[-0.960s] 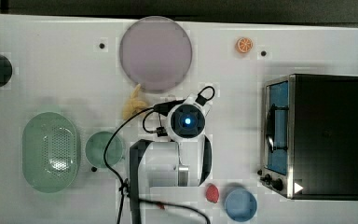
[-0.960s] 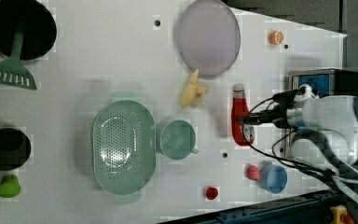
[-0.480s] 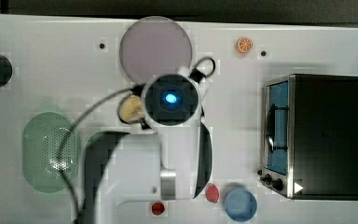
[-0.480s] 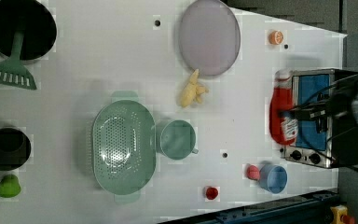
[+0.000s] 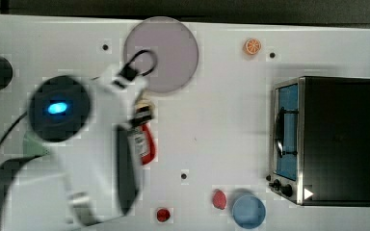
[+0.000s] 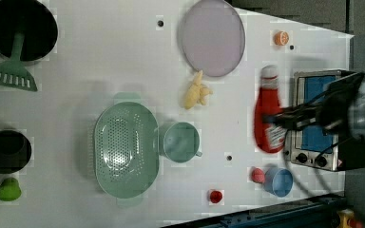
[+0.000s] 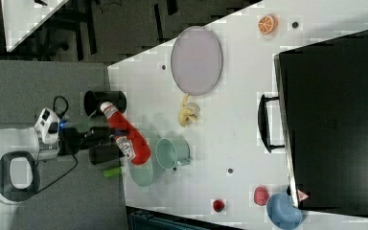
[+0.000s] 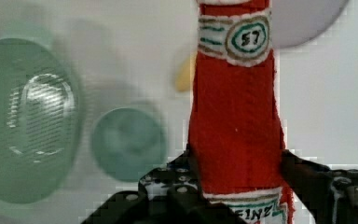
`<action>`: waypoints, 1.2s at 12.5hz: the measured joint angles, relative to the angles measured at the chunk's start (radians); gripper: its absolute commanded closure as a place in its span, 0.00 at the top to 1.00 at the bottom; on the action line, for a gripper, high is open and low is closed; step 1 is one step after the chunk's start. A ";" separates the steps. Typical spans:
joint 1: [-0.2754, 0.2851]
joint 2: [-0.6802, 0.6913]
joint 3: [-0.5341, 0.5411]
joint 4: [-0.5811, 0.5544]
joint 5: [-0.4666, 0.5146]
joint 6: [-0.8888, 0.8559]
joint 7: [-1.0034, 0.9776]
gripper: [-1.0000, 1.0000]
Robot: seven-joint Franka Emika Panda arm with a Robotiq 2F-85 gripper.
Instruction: Pick Ketchup from the table and place it in strainer.
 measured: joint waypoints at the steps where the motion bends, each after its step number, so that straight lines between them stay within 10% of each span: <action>1: 0.010 0.010 0.046 -0.002 0.006 -0.006 0.075 0.60; 12: 0.138 0.353 0.403 -0.102 -0.077 0.476 0.735 0.60; 15: 0.136 0.433 0.396 -0.160 -0.089 0.580 0.778 0.86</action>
